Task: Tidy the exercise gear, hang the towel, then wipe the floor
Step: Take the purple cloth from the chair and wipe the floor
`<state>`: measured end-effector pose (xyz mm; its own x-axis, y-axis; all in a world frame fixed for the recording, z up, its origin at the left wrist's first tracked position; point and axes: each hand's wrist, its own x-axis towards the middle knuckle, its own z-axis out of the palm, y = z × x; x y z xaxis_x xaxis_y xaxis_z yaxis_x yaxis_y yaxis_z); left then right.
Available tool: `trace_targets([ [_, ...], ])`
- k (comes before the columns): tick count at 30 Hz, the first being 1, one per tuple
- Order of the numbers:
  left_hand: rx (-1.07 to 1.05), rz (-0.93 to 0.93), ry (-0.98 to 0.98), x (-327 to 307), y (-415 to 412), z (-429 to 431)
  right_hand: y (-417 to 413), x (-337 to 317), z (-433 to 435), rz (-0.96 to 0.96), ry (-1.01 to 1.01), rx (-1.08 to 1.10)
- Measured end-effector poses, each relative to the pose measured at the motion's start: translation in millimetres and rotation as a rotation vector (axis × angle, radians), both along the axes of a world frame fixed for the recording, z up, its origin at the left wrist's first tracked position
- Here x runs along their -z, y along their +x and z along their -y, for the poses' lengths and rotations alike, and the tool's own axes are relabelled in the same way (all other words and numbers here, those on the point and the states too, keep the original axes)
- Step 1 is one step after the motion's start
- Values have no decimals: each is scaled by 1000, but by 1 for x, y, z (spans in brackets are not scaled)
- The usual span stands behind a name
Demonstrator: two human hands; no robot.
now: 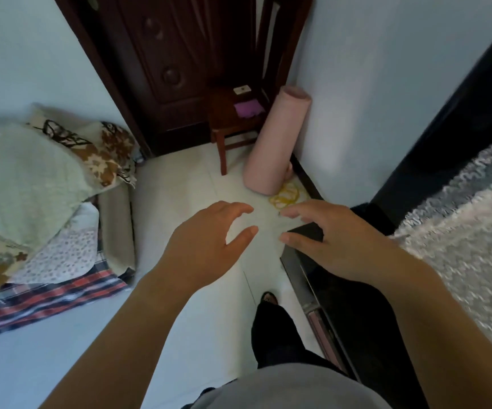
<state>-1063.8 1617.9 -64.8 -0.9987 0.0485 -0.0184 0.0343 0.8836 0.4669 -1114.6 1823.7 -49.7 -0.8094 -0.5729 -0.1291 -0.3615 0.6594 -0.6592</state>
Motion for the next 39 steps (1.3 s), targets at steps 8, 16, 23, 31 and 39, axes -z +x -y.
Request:
trace_targets([
  [8,-48,47,24,-1,-166,45,-183,3,51,45,46,-97],
  [16,-133,70,56,14,-258,113,-301,18,124,63,66,-169],
  [23,-64,99,51,32,-366,196,-394,33,207,90,110,-131],
  [31,150,83,39,18,-523,287,-502,19,281,26,75,100],
  [39,281,123,77,20,-656,313,-598,22,311,66,41,222],
])
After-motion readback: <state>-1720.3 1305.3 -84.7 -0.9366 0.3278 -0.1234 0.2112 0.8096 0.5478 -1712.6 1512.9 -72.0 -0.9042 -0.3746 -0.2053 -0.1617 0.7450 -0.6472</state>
